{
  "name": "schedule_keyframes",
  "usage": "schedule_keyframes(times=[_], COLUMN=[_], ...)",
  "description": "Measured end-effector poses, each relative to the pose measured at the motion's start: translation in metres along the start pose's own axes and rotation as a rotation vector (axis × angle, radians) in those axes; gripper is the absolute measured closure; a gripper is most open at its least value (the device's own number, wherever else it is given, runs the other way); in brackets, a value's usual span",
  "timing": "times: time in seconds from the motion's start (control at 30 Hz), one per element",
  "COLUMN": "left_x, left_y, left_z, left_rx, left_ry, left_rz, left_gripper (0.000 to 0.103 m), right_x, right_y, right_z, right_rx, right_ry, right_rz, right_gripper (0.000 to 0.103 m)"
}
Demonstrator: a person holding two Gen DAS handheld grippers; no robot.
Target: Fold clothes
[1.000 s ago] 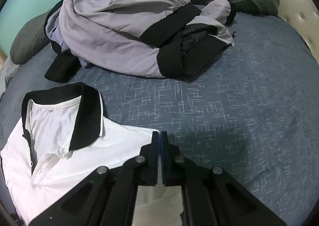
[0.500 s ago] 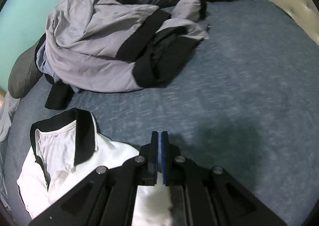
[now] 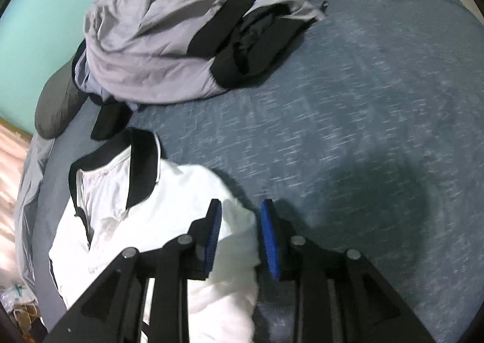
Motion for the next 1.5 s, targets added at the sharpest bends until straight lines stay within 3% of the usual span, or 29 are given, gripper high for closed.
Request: schedule_keyframes(times=[0.1, 0.17, 0.3, 0.47, 0.6, 0.83, 1.13, 1.5], left_x=[0.000, 0.000, 0.000, 0.000, 0.000, 0.001, -0.001, -0.001], left_y=[0.000, 0.001, 0.000, -0.001, 0.000, 0.001, -0.003, -0.004], left_z=[0.000, 0.000, 0.000, -0.001, -0.001, -0.001, -0.001, -0.002], left_rx=[-0.002, -0.006, -0.001, 0.005, 0.002, -0.002, 0.006, -0.002], left_ry=[0.000, 0.001, 0.001, 0.001, 0.002, 0.002, 0.004, 0.008], left_rz=[0.001, 0.005, 0.001, -0.004, -0.006, -0.002, -0.004, 0.000], left_gripper=[0.043, 0.043, 0.043, 0.043, 0.043, 0.043, 0.042, 0.042], right_x=[-0.003, -0.004, 0.002, 0.005, 0.009, 0.019, -0.021, -0.018], right_y=[0.002, 0.001, -0.004, 0.001, -0.008, -0.028, -0.012, -0.012], right_z=[-0.008, -0.007, 0.000, 0.000, -0.002, 0.032, 0.046, 0.017], right_rx=[-0.052, -0.059, -0.067, -0.078, -0.036, 0.038, 0.011, 0.008], right_ry=[0.005, -0.016, -0.066, -0.067, -0.050, -0.139, -0.053, -0.012], right_rz=[0.033, 0.033, 0.011, 0.016, -0.076, -0.166, 0.045, -0.047], right_gripper=[0.077, 0.095, 0.099, 0.099, 0.098, 0.096, 0.096, 0.092])
Point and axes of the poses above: each gripper's, at about its wrist camera, not at the fingertips, and z roughly against the way its jaws point, y to its left, x to its top, the point moved 3 cm from there along -z, roughly the way its jaws point, and after that the axes turned 10 degrees about -z, right-handed, at the moved point
